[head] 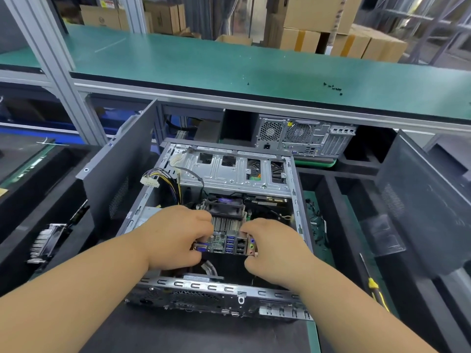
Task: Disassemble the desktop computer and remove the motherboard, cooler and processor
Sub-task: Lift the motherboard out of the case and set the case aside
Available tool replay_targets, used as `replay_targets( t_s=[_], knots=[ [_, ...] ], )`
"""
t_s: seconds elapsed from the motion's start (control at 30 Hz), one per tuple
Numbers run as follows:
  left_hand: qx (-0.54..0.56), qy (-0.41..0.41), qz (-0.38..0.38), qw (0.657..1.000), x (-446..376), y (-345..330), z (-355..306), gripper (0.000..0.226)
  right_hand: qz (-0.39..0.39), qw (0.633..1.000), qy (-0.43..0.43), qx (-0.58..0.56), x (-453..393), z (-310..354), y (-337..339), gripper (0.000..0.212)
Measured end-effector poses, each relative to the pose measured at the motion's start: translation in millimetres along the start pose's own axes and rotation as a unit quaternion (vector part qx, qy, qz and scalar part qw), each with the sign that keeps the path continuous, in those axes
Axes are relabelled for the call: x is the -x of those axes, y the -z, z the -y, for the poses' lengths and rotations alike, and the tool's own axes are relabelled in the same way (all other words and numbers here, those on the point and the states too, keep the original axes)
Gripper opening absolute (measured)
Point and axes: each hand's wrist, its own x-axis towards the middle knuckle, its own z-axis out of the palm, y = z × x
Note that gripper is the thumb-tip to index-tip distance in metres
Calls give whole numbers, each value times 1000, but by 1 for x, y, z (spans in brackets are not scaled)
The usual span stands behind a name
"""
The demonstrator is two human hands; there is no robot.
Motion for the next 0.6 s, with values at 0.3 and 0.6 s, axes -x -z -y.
replay_targets(
  t_s=[0.3, 0.6],
  knots=[
    [22, 4, -13, 1000, 8, 7, 4, 15, -20, 995, 14, -93, 9, 6, -8, 52],
    [38, -1, -23, 999, 1, 14, 8, 19, 53, 998, 9, -33, 13, -2, 9, 87]
  ],
)
